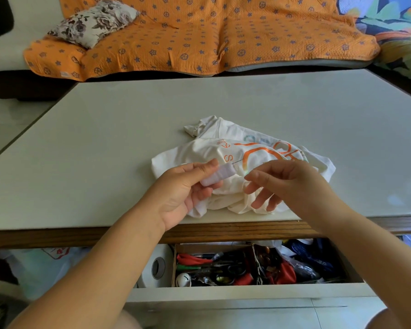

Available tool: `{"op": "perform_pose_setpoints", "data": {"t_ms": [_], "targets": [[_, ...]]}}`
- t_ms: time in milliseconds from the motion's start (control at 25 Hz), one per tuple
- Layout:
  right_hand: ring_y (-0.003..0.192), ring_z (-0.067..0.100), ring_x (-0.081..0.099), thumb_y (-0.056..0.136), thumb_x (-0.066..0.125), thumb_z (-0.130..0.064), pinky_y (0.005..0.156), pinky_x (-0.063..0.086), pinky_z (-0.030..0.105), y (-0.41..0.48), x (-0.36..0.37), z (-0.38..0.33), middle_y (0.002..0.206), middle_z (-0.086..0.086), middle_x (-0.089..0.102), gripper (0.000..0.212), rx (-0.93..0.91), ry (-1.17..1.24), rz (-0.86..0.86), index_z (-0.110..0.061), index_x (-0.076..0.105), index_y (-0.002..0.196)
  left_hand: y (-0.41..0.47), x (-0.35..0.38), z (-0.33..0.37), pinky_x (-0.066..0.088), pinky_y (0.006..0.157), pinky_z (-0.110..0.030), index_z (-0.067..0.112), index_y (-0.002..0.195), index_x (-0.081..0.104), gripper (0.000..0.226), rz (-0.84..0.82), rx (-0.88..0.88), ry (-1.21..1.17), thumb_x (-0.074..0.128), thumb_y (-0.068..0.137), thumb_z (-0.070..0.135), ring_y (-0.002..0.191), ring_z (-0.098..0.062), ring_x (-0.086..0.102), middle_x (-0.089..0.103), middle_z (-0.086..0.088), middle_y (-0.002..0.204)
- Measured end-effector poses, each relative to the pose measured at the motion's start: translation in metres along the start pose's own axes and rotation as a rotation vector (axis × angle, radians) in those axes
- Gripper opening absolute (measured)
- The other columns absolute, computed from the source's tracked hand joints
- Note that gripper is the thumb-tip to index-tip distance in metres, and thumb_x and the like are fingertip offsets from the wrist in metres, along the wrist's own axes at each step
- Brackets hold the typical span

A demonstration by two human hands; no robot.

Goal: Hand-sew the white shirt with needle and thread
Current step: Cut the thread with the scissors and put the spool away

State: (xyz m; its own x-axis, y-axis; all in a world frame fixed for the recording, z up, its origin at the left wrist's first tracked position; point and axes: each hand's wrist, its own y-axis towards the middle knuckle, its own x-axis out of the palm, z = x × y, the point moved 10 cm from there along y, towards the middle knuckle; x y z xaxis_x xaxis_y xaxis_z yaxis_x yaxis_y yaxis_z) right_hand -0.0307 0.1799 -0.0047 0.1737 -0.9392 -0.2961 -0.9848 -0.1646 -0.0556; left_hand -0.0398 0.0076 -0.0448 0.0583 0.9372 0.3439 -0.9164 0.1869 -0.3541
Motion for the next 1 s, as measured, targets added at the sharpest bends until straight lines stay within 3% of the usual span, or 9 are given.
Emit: {"op": "perform_pose_setpoints", "data": {"t_ms": [120,240,360,440,600,680,800,880,1000], "targets": [[0.053,0.011,0.067,0.094,0.061,-0.020,0.050,0.051,0.022,-0.002,0.006,0.001,0.069,0.000,0.071,0.019,-0.050,-0.117,0.127,-0.016,0.070,0.079,-0.008,0.021,-0.011,0.055,0.052,-0.013,0.002,0.094,0.068,0.026,-0.102,-0.093,-0.129,0.069,0.072,0.016,0.074,-0.014,0.072,0.073,-0.011,0.082],[0.053,0.005,0.065,0.095,0.056,-0.026,0.056,0.054,0.024,-0.010,0.014,-0.004,0.064,-0.003,0.069,0.023,-0.095,-0.303,0.169,-0.022,0.069,0.077,-0.010,0.021,-0.007,0.058,0.066,-0.019,0.008,0.084,0.071,0.017,-0.059,0.010,-0.109,0.074,0.067,0.011,0.078,-0.018,0.072,0.073,-0.011,0.085],[0.061,0.010,0.064,0.096,0.052,-0.034,0.065,0.052,0.031,-0.015,0.025,-0.013,0.067,-0.004,0.067,0.025,-0.126,-0.585,0.096,-0.022,0.066,0.080,-0.011,0.003,0.014,0.053,0.083,-0.036,0.022,0.080,0.075,0.016,0.115,0.264,0.277,0.086,0.070,0.017,0.078,-0.023,0.068,0.075,0.000,0.083],[0.063,0.013,0.059,0.096,0.049,-0.036,0.065,0.050,0.035,-0.021,0.036,-0.023,0.066,-0.006,0.062,0.025,-0.186,-0.756,0.029,-0.022,0.062,0.079,-0.018,0.004,0.029,0.058,0.084,-0.031,0.029,0.082,0.074,0.019,0.167,0.433,0.593,0.083,0.076,0.013,0.081,-0.012,0.072,0.076,0.006,0.086],[0.055,0.006,0.055,0.096,0.048,-0.038,0.057,0.044,0.025,-0.017,0.026,-0.028,0.058,-0.010,0.055,0.023,-0.106,-0.689,-0.034,-0.027,0.060,0.079,-0.020,0.021,0.033,0.056,0.084,-0.025,0.027,0.089,0.074,0.025,0.002,0.466,0.795,0.079,0.078,0.005,0.086,-0.012,0.072,0.075,0.007,0.092],[0.045,0.003,0.054,0.095,0.050,-0.036,0.050,0.041,0.016,-0.006,0.012,-0.016,0.051,-0.012,0.057,0.024,0.014,-0.530,-0.055,-0.027,0.063,0.078,-0.017,0.026,0.024,0.055,0.090,-0.029,0.019,0.091,0.071,0.025,-0.131,0.357,0.716,0.078,0.077,-0.001,0.094,-0.016,0.071,0.075,0.004,0.096],[0.046,0.010,0.048,0.094,0.053,-0.030,0.052,0.038,0.019,-0.001,0.016,-0.001,0.051,-0.002,0.054,0.029,0.091,-0.309,-0.196,-0.031,0.064,0.067,-0.014,0.028,0.011,0.058,0.084,-0.034,0.011,0.091,0.068,0.024,-0.255,0.176,0.318,0.073,0.072,-0.002,0.093,-0.019,0.071,0.075,-0.004,0.094],[0.048,0.015,0.049,0.096,0.052,-0.024,0.051,0.038,0.022,-0.003,0.025,0.003,0.055,0.004,0.054,0.030,0.085,-0.147,-0.234,-0.029,0.066,0.069,-0.011,0.028,0.005,0.059,0.072,-0.024,0.009,0.088,0.067,0.023,-0.252,0.095,0.032,0.068,0.069,-0.003,0.083,-0.017,0.072,0.073,-0.007,0.089],[0.045,0.017,0.055,0.099,0.052,-0.021,0.044,0.038,0.023,-0.007,0.036,0.009,0.057,0.007,0.057,0.023,0.120,0.103,-0.223,-0.012,0.070,0.090,-0.005,0.022,0.003,0.058,0.070,-0.020,0.011,0.084,0.067,0.021,-0.152,0.112,-0.135,0.069,0.067,-0.002,0.075,-0.015,0.070,0.072,-0.005,0.089]]}}
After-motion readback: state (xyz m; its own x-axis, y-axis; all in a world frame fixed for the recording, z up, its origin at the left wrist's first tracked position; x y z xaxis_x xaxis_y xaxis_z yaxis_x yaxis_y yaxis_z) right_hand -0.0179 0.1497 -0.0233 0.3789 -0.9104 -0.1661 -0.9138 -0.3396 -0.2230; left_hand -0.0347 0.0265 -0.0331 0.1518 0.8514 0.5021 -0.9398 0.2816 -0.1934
